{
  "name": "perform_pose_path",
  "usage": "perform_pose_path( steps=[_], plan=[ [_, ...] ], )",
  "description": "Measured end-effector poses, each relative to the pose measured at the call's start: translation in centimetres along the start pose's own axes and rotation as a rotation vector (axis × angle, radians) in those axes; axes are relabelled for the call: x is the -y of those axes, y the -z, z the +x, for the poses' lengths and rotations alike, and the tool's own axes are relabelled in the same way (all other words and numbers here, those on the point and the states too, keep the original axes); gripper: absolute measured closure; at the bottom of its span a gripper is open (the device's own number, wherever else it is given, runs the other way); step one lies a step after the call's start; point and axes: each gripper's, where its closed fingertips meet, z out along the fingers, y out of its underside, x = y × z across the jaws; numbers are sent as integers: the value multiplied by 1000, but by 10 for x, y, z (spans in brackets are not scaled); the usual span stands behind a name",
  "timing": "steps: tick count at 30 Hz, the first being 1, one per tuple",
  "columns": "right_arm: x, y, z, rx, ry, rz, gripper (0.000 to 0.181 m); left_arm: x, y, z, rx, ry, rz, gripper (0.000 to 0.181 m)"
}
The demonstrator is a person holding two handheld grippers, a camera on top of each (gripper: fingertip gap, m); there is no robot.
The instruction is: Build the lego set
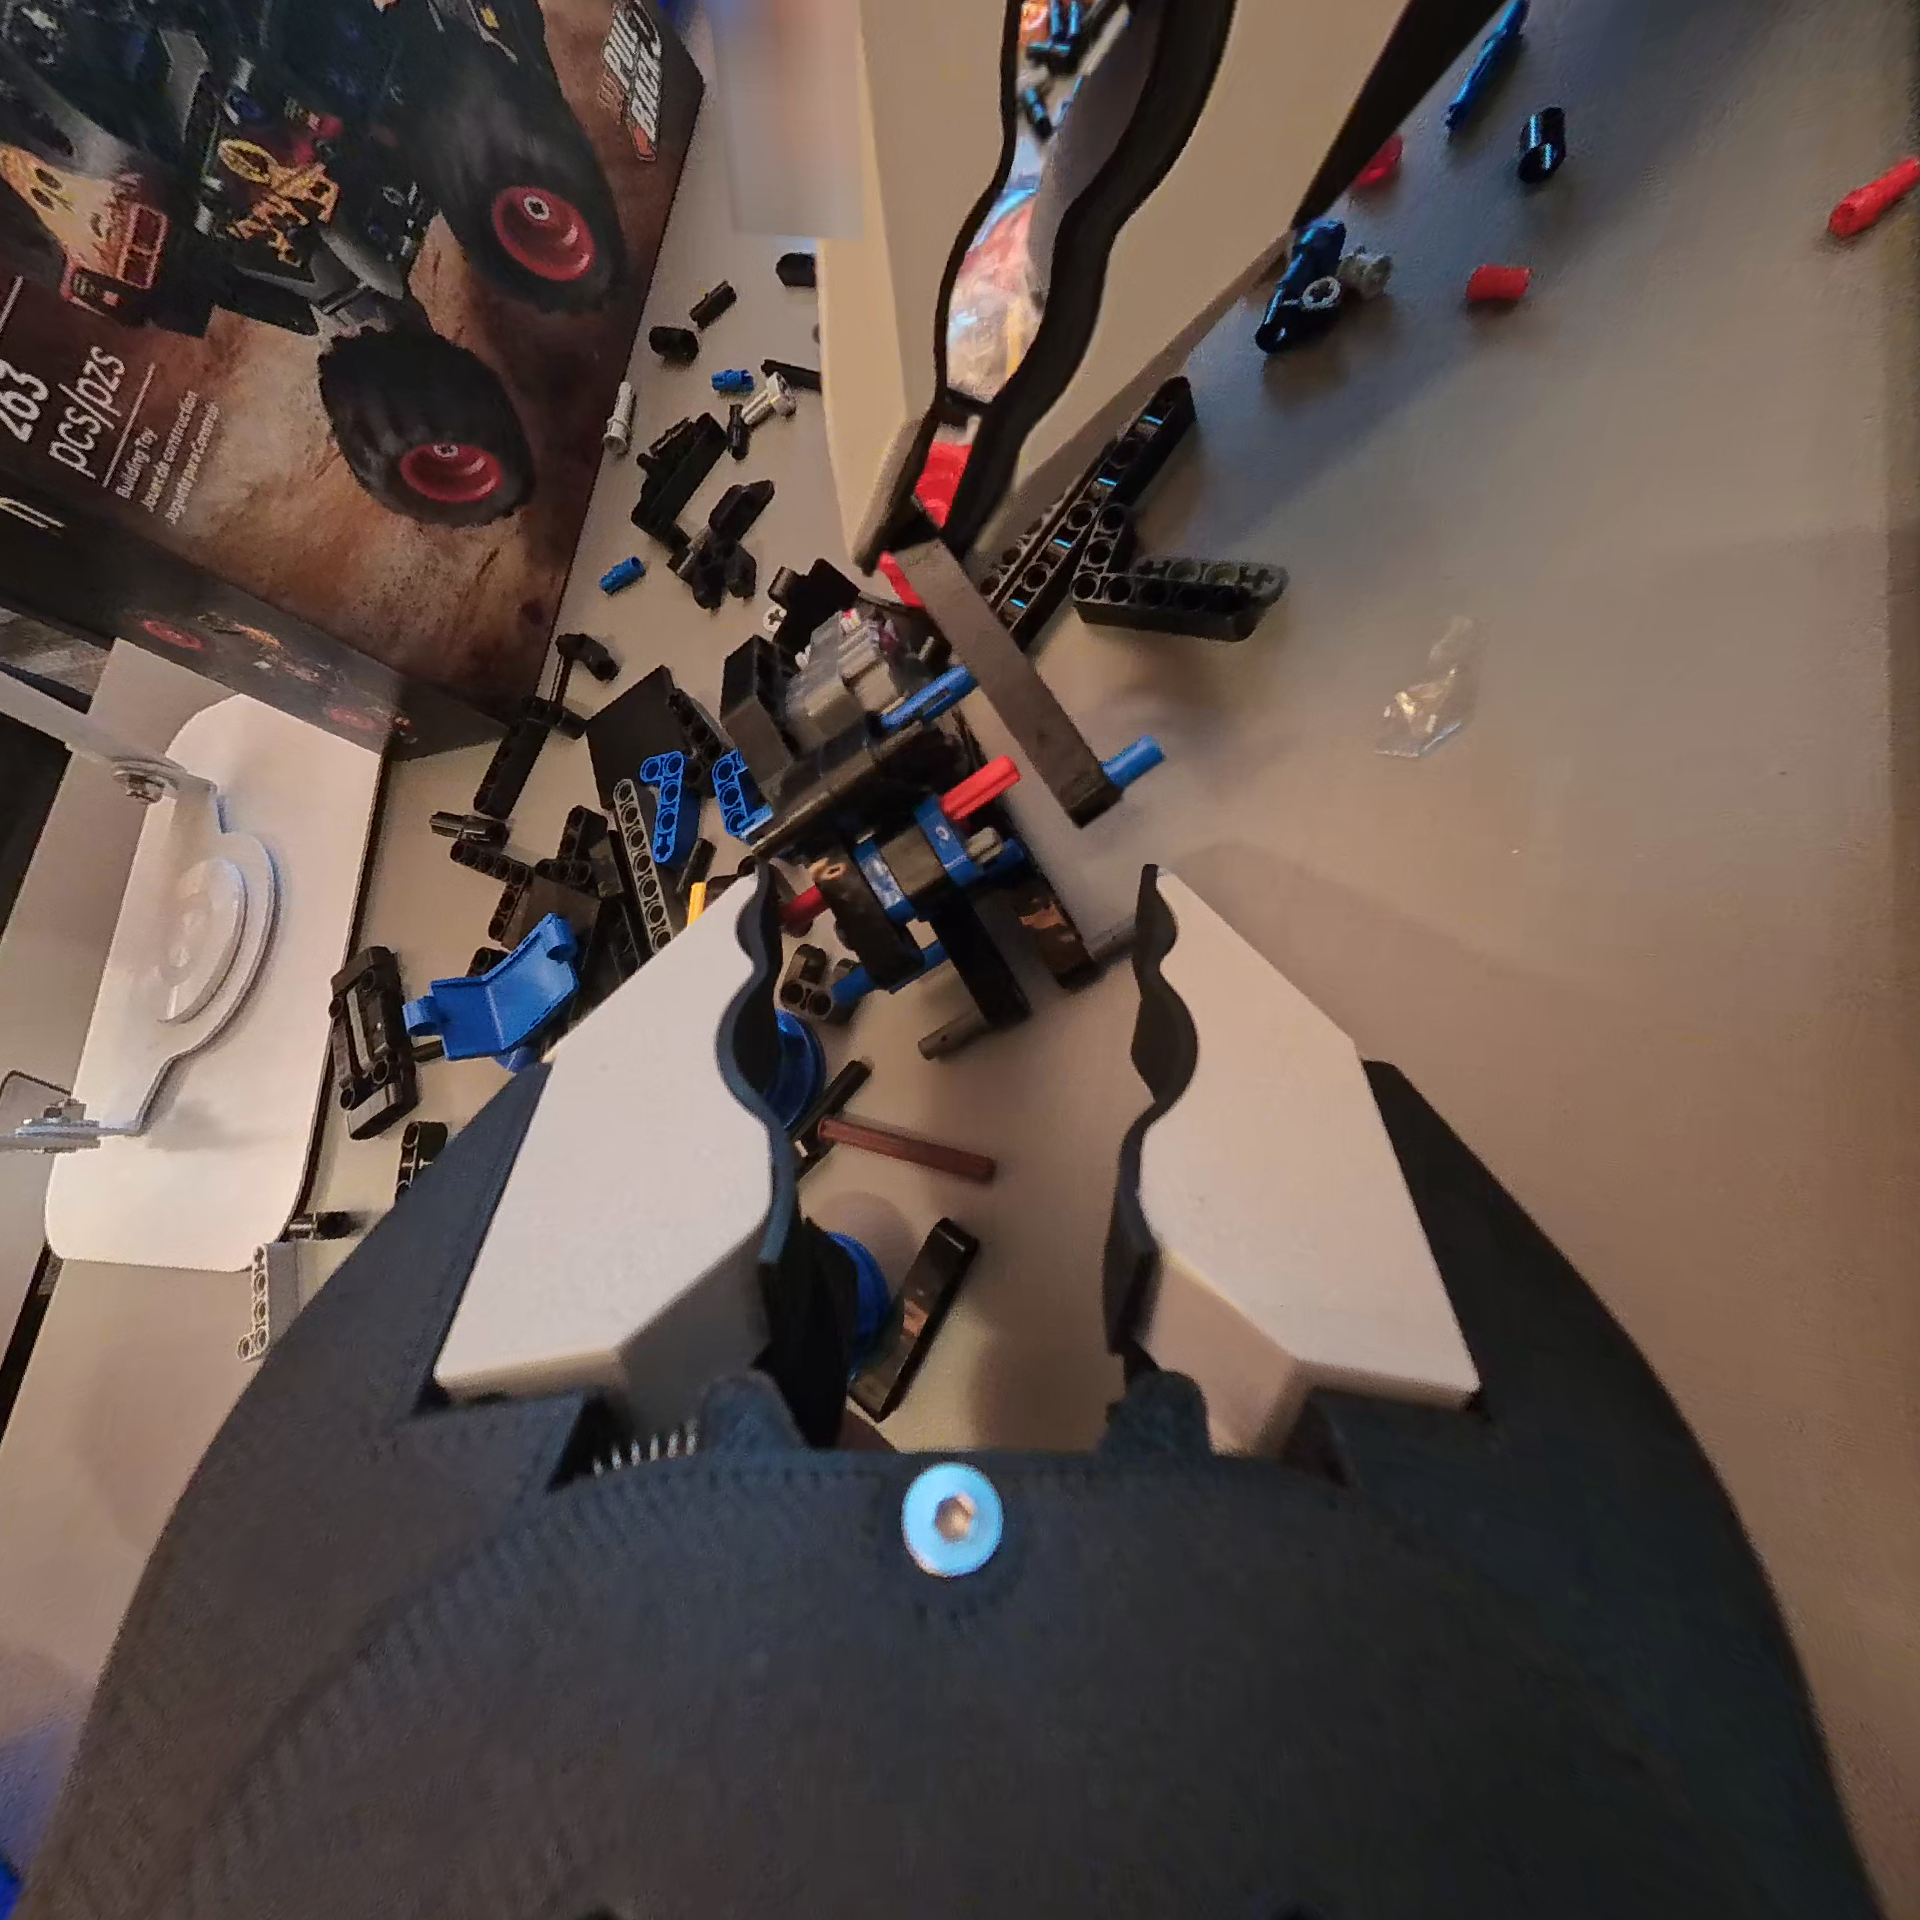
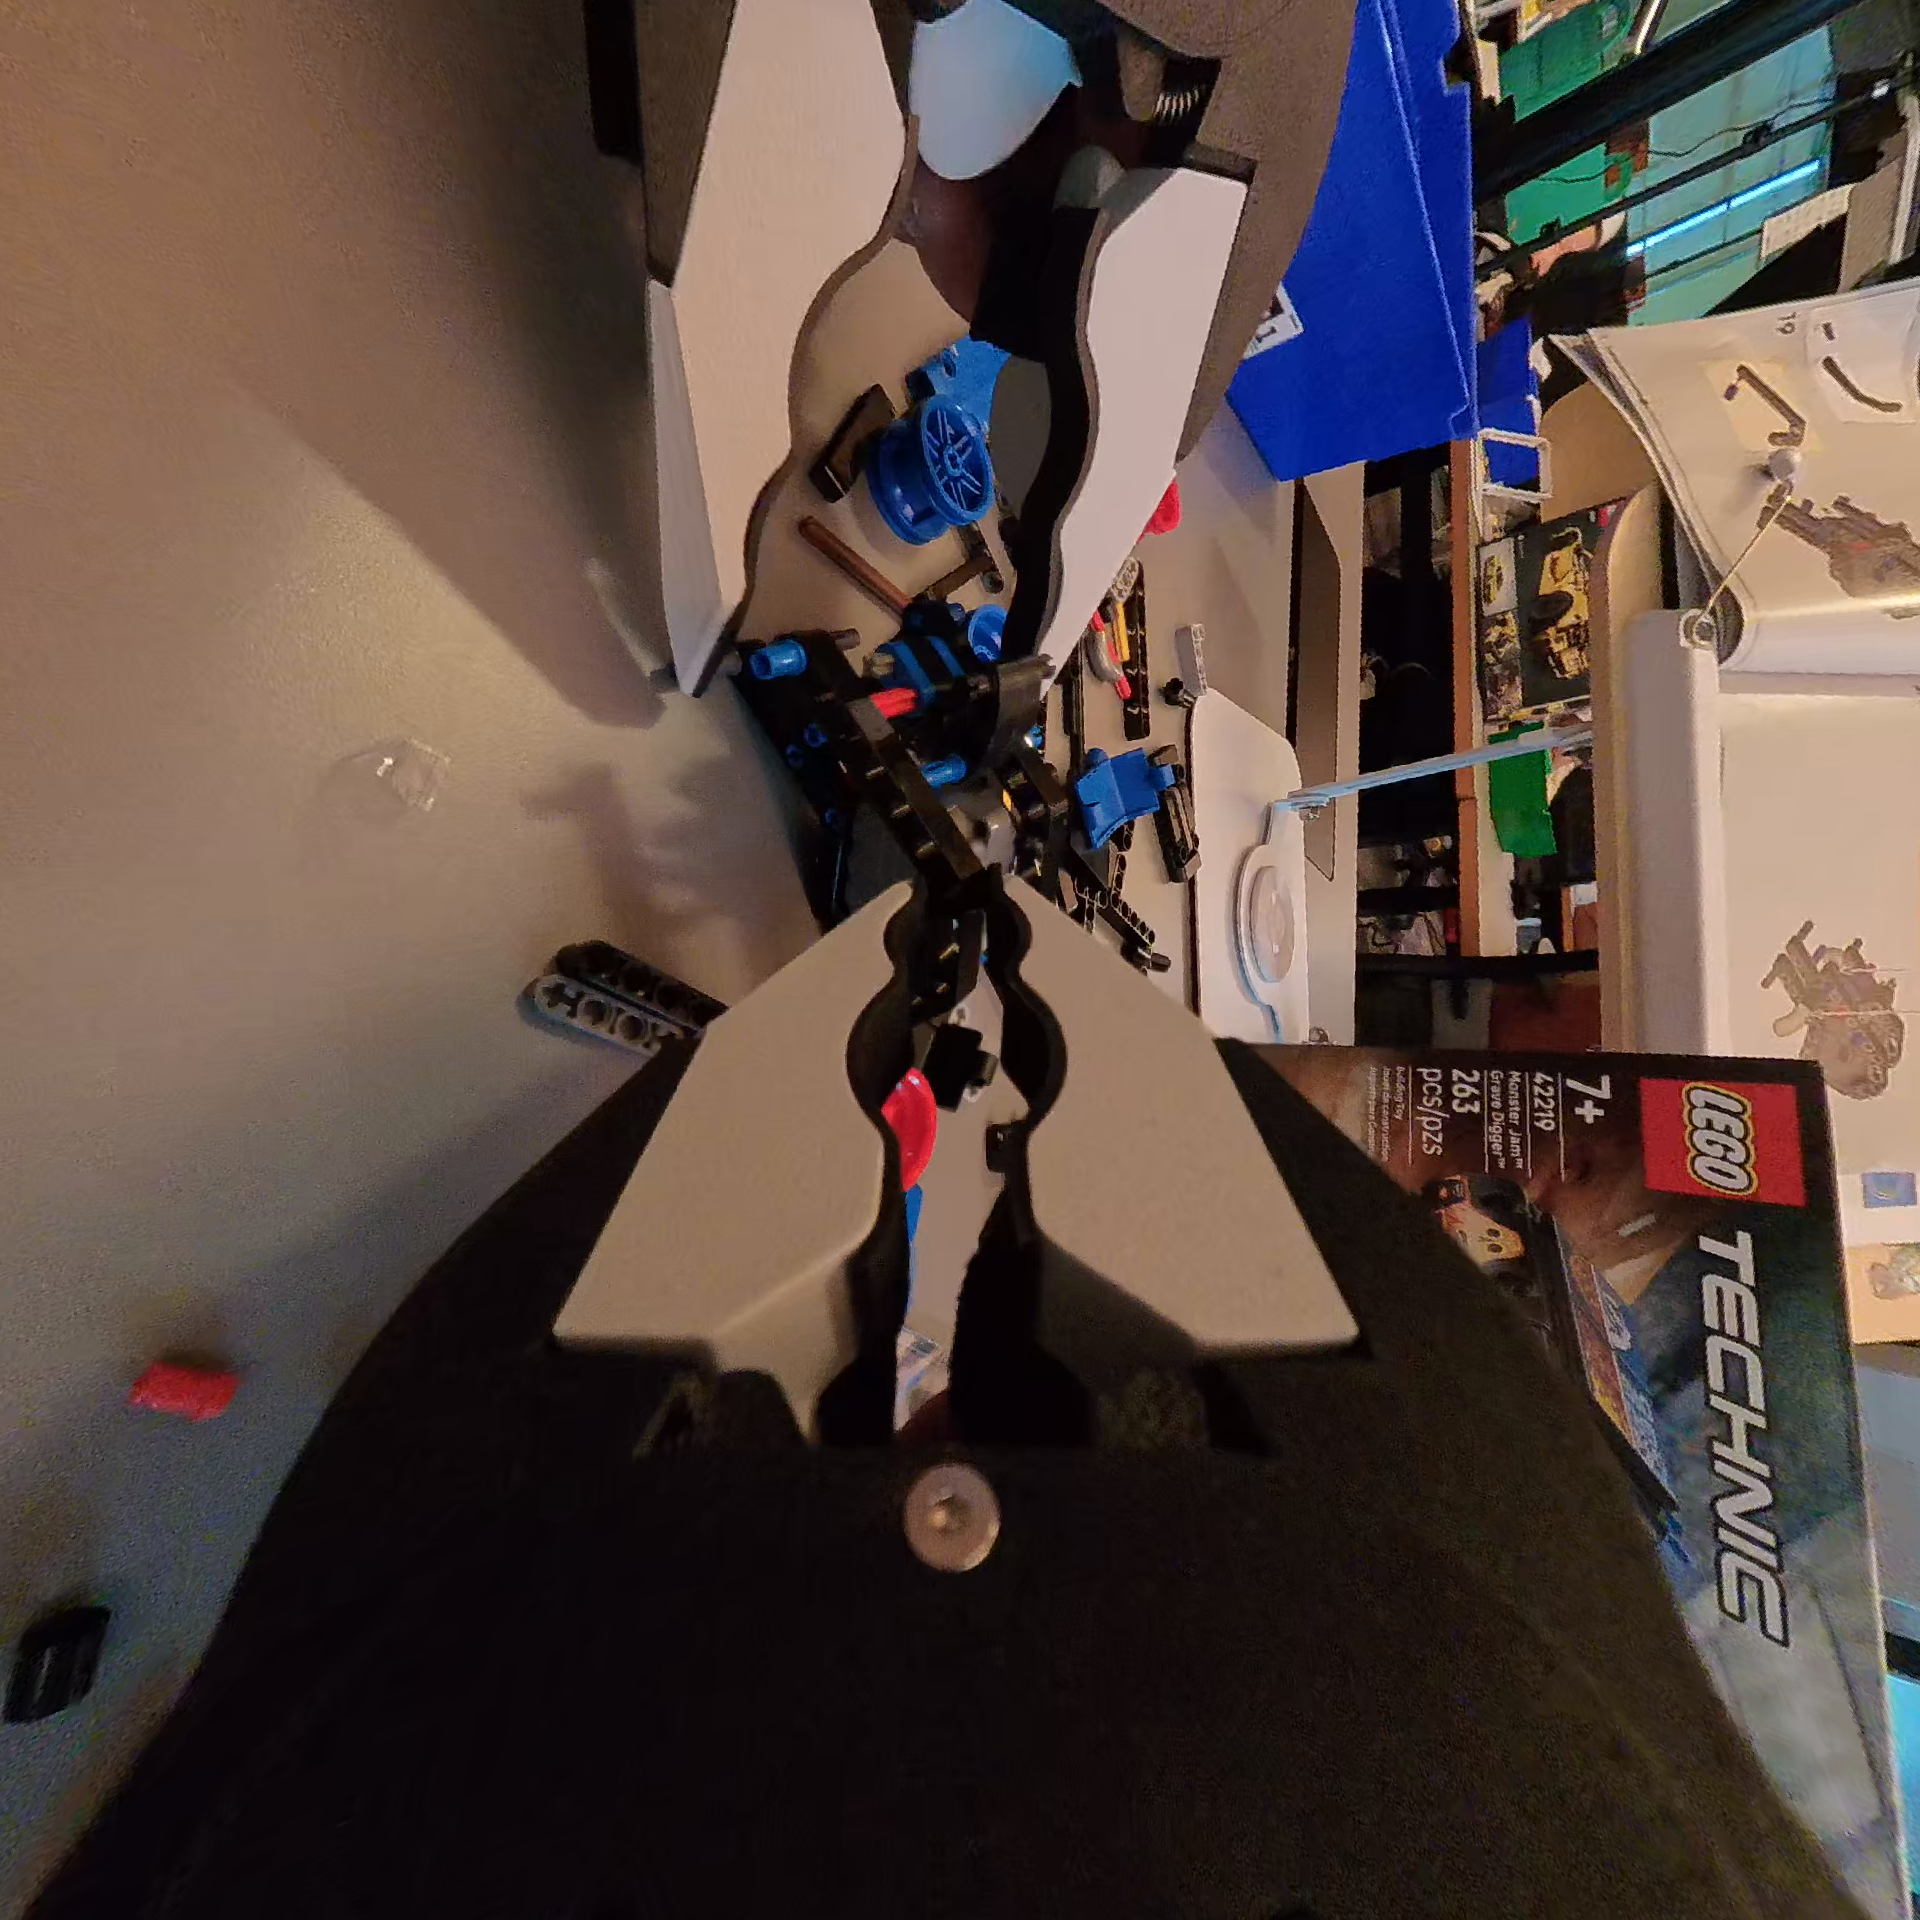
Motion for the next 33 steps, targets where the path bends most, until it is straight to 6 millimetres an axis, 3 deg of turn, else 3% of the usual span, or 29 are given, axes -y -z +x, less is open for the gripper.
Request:
perform_pose_path(
  steps=[23,33],
  plan=[
    [1,-2,4,-17,4,-11,174,1,0,2,-10,7,2,112],
    [-2,-4,5,-46,42,-38,174,11,4,7,-92,122,62,99]
  ],
)
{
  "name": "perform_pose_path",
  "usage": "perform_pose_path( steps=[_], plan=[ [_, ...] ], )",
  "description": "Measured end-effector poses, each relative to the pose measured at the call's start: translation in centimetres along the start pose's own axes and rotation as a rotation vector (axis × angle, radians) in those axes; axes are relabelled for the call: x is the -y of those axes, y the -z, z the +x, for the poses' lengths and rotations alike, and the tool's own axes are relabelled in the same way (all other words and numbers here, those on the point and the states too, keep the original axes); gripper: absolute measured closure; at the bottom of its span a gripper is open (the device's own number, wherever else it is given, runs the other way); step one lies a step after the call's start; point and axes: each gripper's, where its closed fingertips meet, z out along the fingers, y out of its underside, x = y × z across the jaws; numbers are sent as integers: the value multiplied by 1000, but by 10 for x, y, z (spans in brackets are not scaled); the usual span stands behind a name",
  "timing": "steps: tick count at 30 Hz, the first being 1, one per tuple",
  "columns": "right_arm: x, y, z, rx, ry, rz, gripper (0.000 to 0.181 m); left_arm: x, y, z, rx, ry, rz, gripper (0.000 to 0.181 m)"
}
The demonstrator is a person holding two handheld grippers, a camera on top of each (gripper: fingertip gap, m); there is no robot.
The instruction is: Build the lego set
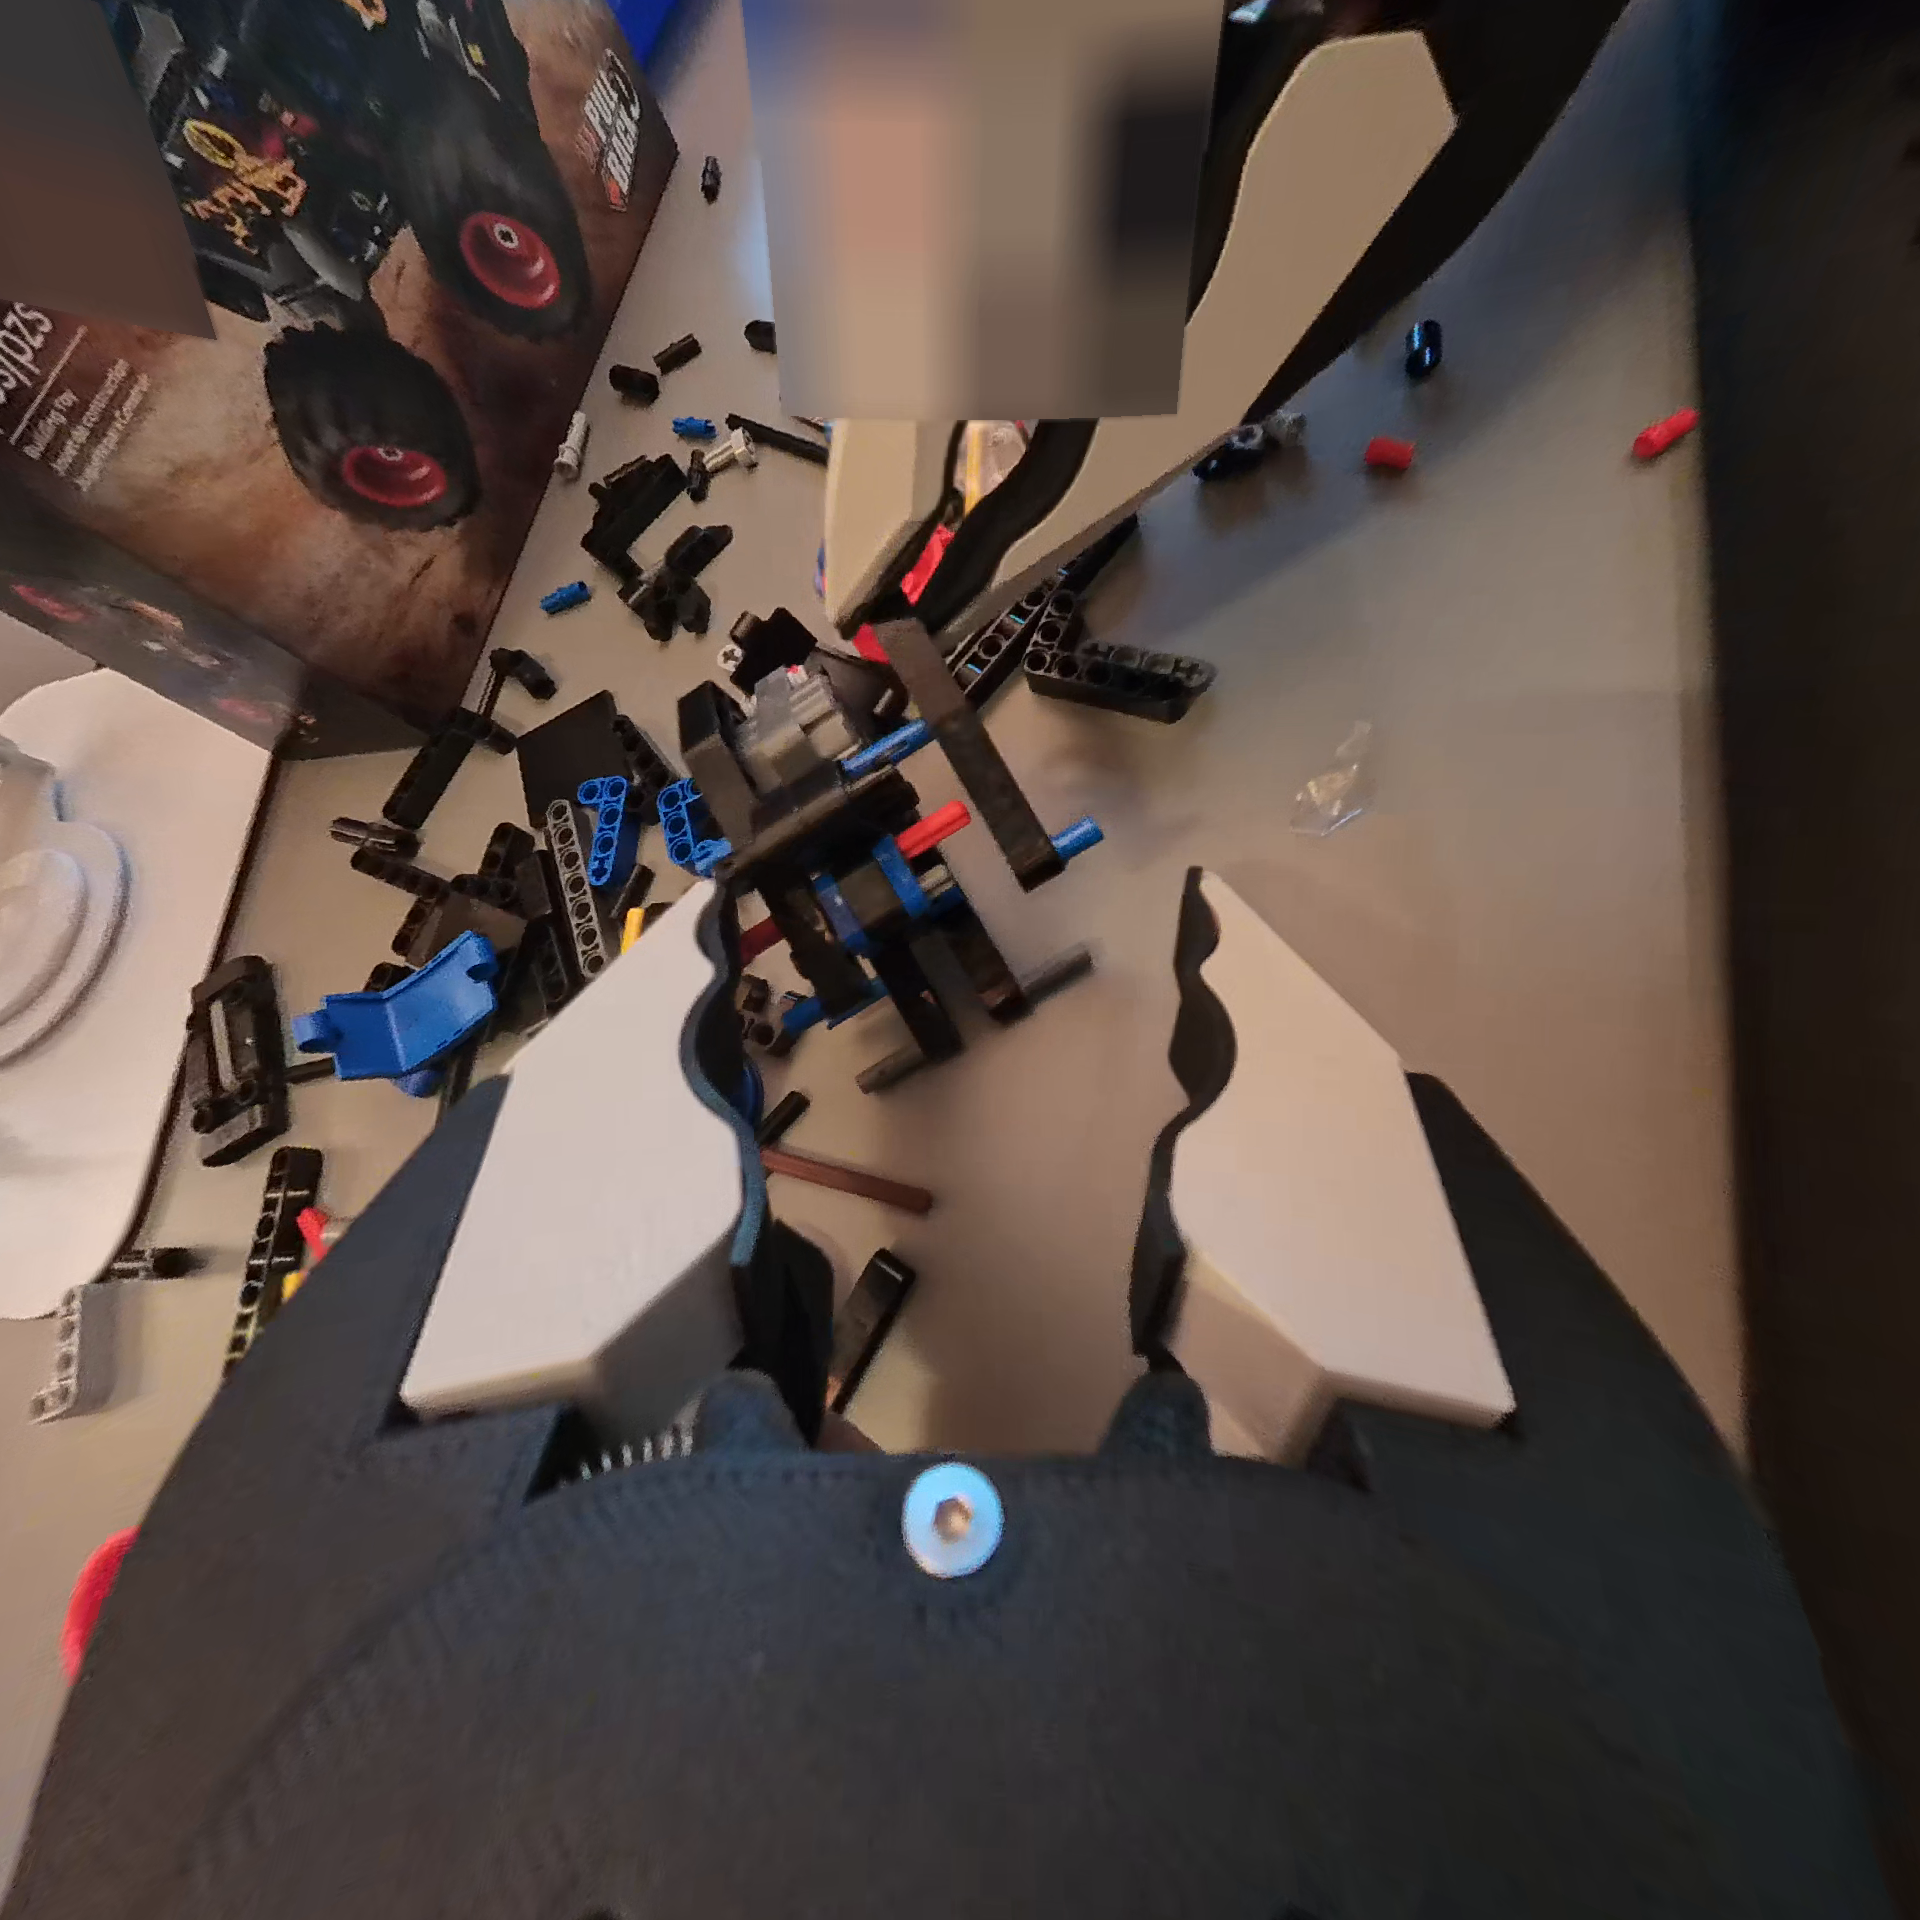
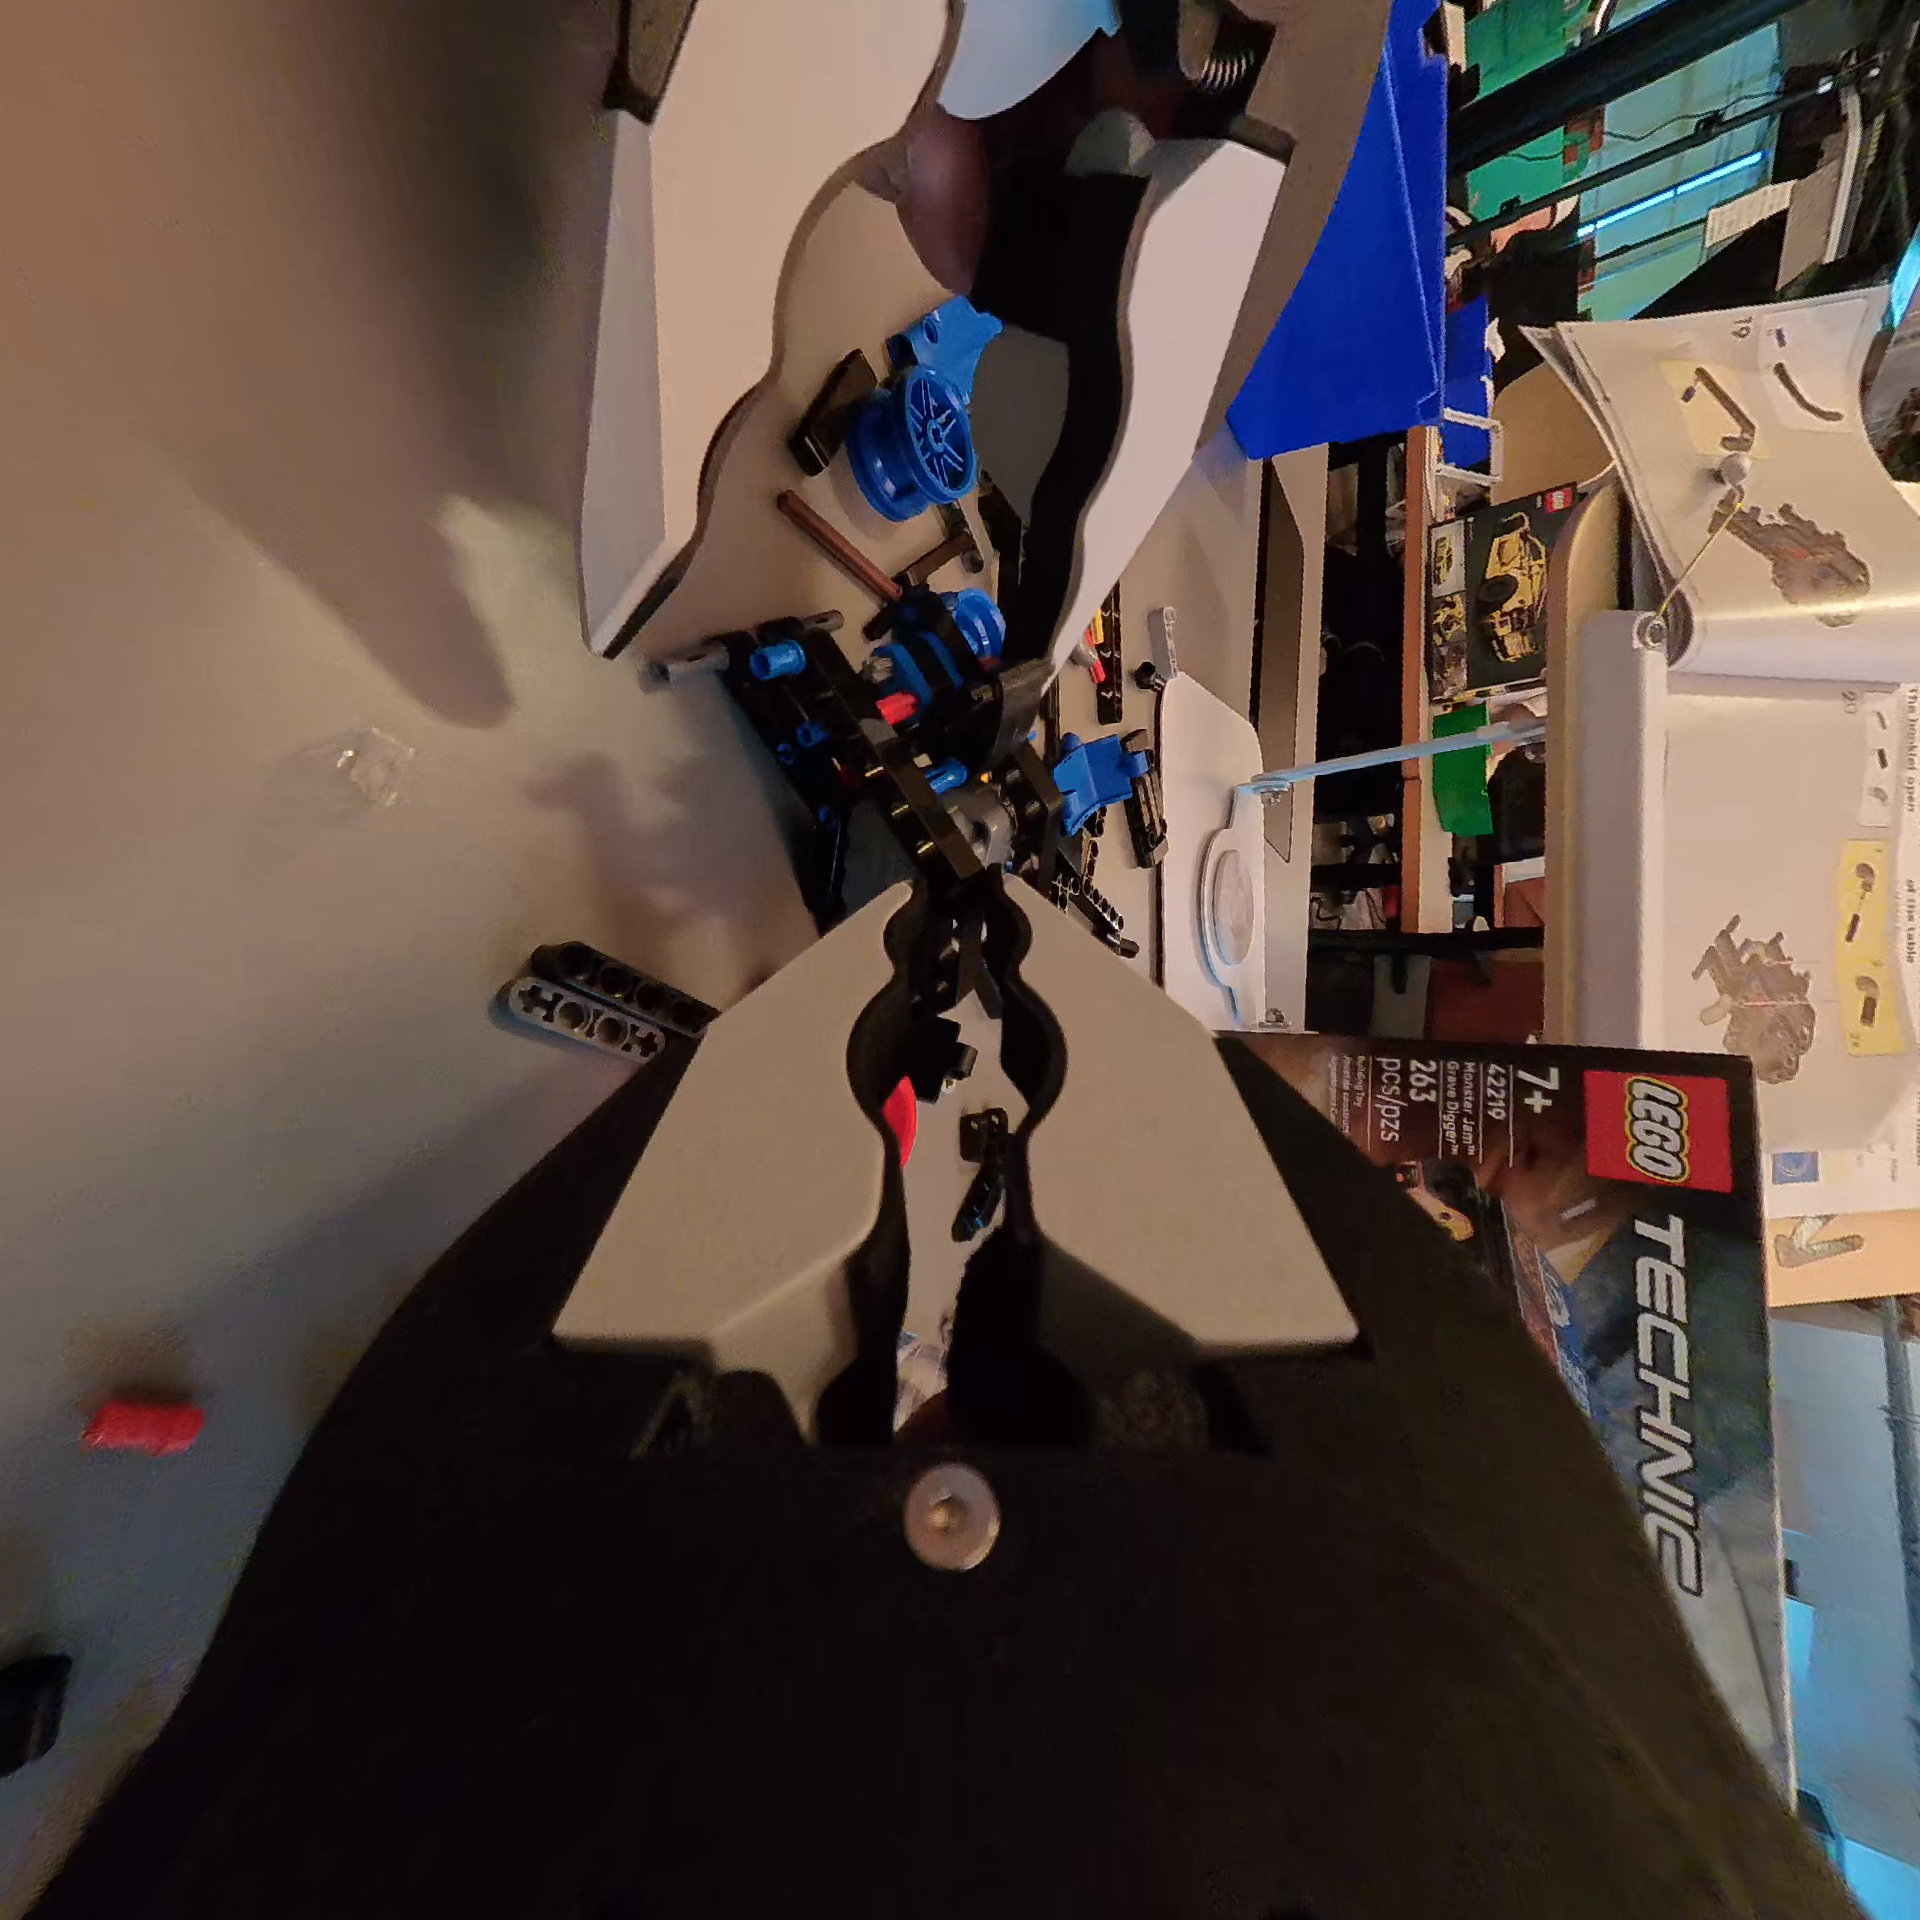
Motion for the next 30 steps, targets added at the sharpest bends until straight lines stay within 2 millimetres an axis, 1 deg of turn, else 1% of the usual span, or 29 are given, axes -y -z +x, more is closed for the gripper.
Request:
perform_pose_path(
  steps=[3,7,9,13,17,24,28,30],
  plan=[
    [0,-1,1,-6,3,-3,174,3,0,-1,-17,51,16,100],
    [-1,-2,2,-19,11,-14,174,5,0,-9,-1,103,24,114],
    [-3,-3,3,-29,15,-27,174,5,-1,-11,3,127,28,116],
    [-3,-5,3,-45,33,-41,174,8,-2,-12,0,167,37,113],
    [-5,-7,4,-59,32,-51,174,8,-3,-16,20,175,33,119],
    [-8,-7,6,-63,10,-57,174,7,-4,-19,37,180,31,121],
    [-6,-6,7,-52,-11,-40,174,6,-5,-20,44,155,14,115],
    [-5,-5,8,-49,-26,-26,174,8,-4,-19,35,160,24,114]
  ],
)
